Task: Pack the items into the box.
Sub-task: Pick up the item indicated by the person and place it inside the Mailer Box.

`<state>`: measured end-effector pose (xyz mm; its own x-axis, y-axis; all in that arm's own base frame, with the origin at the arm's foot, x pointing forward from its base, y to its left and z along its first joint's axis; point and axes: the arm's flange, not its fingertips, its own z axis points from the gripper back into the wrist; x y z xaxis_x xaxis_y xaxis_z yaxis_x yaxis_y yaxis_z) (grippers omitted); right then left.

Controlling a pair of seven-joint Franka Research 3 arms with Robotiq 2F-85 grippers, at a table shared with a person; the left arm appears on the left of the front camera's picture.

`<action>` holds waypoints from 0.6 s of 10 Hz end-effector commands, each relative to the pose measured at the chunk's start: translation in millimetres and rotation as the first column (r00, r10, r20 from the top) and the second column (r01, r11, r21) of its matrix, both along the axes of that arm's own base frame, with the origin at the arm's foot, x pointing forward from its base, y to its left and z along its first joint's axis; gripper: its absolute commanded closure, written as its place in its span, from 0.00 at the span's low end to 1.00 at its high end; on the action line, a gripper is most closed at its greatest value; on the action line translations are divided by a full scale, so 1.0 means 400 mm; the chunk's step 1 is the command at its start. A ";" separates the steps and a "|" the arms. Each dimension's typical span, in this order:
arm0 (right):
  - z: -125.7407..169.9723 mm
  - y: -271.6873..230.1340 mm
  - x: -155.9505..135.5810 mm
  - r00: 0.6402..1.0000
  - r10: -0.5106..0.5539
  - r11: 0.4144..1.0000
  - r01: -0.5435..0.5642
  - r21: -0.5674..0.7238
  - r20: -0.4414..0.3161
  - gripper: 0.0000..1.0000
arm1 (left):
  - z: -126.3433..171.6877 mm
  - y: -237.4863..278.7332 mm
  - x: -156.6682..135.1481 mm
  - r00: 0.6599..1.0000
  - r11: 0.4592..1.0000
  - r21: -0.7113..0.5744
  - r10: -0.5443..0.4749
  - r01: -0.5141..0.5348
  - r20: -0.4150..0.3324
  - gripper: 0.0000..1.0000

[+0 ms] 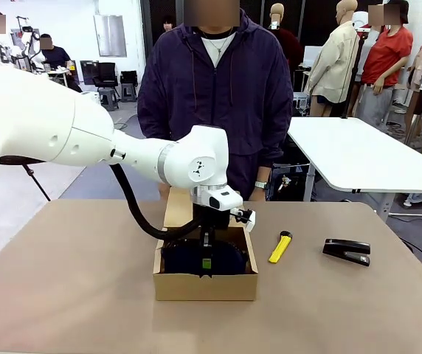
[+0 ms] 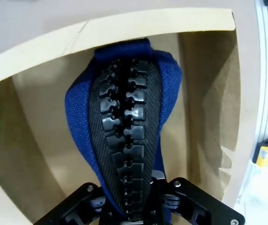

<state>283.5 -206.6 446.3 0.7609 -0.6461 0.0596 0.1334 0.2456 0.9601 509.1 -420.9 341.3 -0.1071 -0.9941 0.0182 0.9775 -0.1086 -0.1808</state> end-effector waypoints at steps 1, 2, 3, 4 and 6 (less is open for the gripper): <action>0.008 -0.001 0.003 1.000 0.000 1.000 0.000 0.009 0.019 0.00 | 0.013 -0.010 0.001 1.000 1.000 -0.007 -0.004 0.004 -0.005 0.93; 0.008 -0.001 0.003 1.000 0.000 1.000 0.000 0.009 0.019 0.00 | 0.019 -0.007 0.002 1.000 1.000 0.000 -0.002 0.002 -0.011 0.35; 0.008 -0.001 0.003 1.000 0.000 1.000 0.000 0.009 0.019 0.00 | 0.030 -0.004 -0.002 1.000 1.000 -0.007 -0.002 0.002 -0.005 0.00; 0.008 -0.001 0.003 1.000 0.000 1.000 0.000 0.009 0.019 0.00 | 0.048 0.002 -0.005 1.000 1.000 -0.020 0.003 -0.003 0.007 0.00; 0.008 -0.001 0.003 1.000 0.000 1.000 0.000 0.009 0.019 0.00 | 0.113 0.021 -0.032 0.999 0.998 -0.064 0.017 -0.014 0.048 0.00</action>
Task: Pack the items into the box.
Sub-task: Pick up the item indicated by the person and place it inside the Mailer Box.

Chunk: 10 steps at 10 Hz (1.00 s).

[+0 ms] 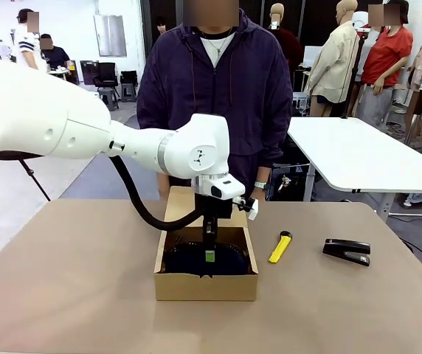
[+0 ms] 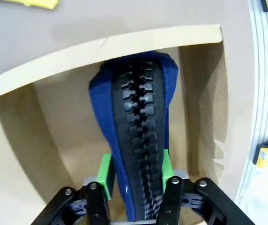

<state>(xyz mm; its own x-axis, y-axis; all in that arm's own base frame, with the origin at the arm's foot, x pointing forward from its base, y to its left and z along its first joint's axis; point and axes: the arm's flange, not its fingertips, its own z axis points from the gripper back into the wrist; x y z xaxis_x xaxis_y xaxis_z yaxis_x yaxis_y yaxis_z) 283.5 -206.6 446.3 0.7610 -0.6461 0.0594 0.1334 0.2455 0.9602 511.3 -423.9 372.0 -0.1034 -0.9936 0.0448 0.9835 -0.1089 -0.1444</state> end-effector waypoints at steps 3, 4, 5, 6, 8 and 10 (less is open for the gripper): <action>0.008 -0.001 0.003 1.000 -0.001 1.000 0.000 0.009 0.019 0.00 | 0.210 0.111 -0.076 0.994 0.983 -0.153 0.106 -0.104 0.007 0.00; 0.008 -0.001 0.003 1.000 -0.001 1.000 0.000 0.009 0.019 0.00 | 0.285 0.175 -0.088 0.981 0.954 -0.227 0.189 -0.195 -0.050 0.00; 0.008 -0.001 0.003 1.000 -0.001 1.000 0.000 0.009 0.019 0.00 | 0.352 0.259 -0.105 0.950 0.919 -0.242 0.298 -0.312 -0.096 0.00; 0.008 -0.001 0.003 1.000 -0.001 1.000 0.000 0.009 0.019 0.00 | 0.417 0.370 -0.137 0.911 0.861 -0.298 0.381 -0.412 -0.158 0.00; 0.008 -0.001 0.003 1.000 -0.001 1.000 0.000 0.009 0.019 0.00 | 0.506 0.665 -0.261 0.749 0.641 -0.389 0.589 -0.662 -0.303 0.00; 0.008 -0.001 0.003 1.000 -0.001 1.000 0.000 0.009 0.019 0.00 | 0.507 1.008 -0.425 0.475 0.237 -0.453 0.697 -0.859 -0.537 0.00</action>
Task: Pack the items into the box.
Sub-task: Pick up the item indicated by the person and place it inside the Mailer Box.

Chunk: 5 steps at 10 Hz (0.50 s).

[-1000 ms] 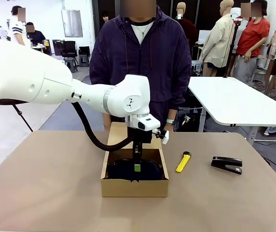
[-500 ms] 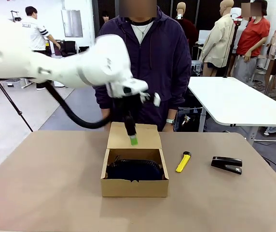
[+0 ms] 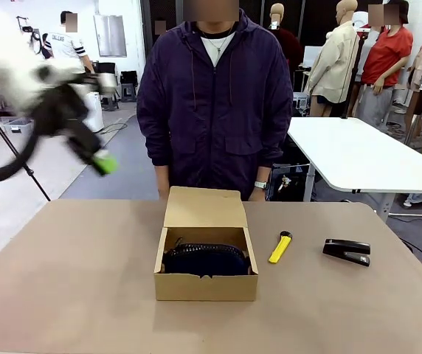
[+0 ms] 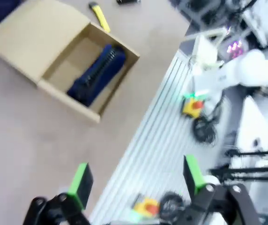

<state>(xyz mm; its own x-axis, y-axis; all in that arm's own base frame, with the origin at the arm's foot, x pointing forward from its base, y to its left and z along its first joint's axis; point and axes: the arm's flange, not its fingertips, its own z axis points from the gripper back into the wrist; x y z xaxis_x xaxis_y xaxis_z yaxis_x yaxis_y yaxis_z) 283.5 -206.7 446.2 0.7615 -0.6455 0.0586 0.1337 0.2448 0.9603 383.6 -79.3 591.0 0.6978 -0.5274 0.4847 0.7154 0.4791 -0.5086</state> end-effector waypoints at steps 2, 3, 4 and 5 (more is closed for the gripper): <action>0.008 -0.001 0.003 1.000 -0.001 1.000 0.001 0.008 0.020 0.00 | -0.162 0.374 -0.220 0.869 0.807 -0.324 0.445 -0.493 -0.215 0.00; 0.008 -0.001 0.003 1.000 -0.001 1.000 0.001 0.008 0.020 0.00 | -0.241 0.418 -0.240 0.837 0.752 -0.369 0.475 -0.547 -0.271 0.00; 0.008 -0.001 0.003 1.000 -0.001 1.000 0.001 0.008 0.020 0.00 | -0.290 0.430 -0.232 0.820 0.723 -0.387 0.508 -0.572 -0.264 0.00; 0.008 -0.001 0.003 1.000 -0.001 1.000 0.001 0.008 0.020 0.00 | -0.192 0.406 -0.250 0.916 0.885 -0.258 0.342 -0.388 -0.209 0.00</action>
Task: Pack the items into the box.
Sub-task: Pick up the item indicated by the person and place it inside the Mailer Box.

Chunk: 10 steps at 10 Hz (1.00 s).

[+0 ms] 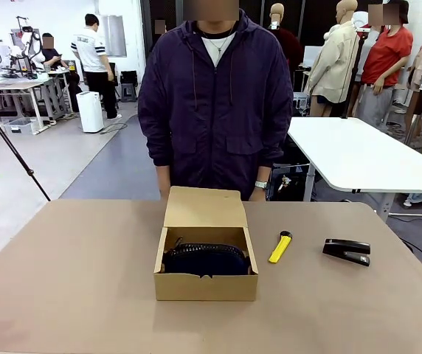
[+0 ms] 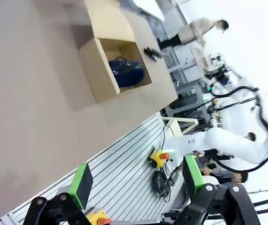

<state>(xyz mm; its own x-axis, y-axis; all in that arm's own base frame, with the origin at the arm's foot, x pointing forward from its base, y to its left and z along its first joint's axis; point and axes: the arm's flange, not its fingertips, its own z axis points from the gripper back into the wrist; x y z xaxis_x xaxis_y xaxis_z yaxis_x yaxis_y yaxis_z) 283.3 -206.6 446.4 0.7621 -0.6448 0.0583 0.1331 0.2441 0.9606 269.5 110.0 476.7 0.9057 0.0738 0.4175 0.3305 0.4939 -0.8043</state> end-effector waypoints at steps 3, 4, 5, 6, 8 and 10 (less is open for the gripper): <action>0.008 -0.001 0.003 1.000 -0.002 1.000 0.002 0.007 0.019 0.00 | 0.094 -0.067 0.035 0.991 0.989 0.080 -0.128 0.125 0.029 0.00; 0.008 -0.001 0.003 1.000 -0.002 1.000 0.002 0.007 0.019 0.00 | 0.094 -0.067 0.035 0.991 0.989 0.080 -0.128 0.125 0.029 0.00; 0.008 -0.001 0.003 1.000 -0.002 1.000 0.002 0.007 0.019 0.00 | 0.094 -0.067 0.035 0.991 0.989 0.080 -0.128 0.125 0.029 0.00; 0.008 -0.001 0.003 1.000 -0.002 1.000 0.002 0.007 0.019 0.00 | 0.094 -0.067 0.035 0.991 0.989 0.080 -0.128 0.125 0.029 0.00; 0.008 -0.001 0.003 1.000 -0.002 1.000 0.002 0.007 0.019 0.00 | 0.094 -0.067 0.035 0.991 0.989 0.080 -0.128 0.125 0.029 0.00; 0.008 -0.001 0.003 1.000 -0.002 1.000 0.002 0.007 0.019 0.00 | 0.094 -0.067 0.035 0.991 0.989 0.080 -0.128 0.125 0.029 0.00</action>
<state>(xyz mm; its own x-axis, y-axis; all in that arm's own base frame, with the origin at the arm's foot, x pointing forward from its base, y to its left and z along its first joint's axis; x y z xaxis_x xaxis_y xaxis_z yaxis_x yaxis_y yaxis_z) 283.2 -206.4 446.4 0.7631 -0.6436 0.0579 0.1324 0.2435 0.9608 285.3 80.1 514.6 0.8921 -0.0679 0.4468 0.4148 0.5154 -0.7499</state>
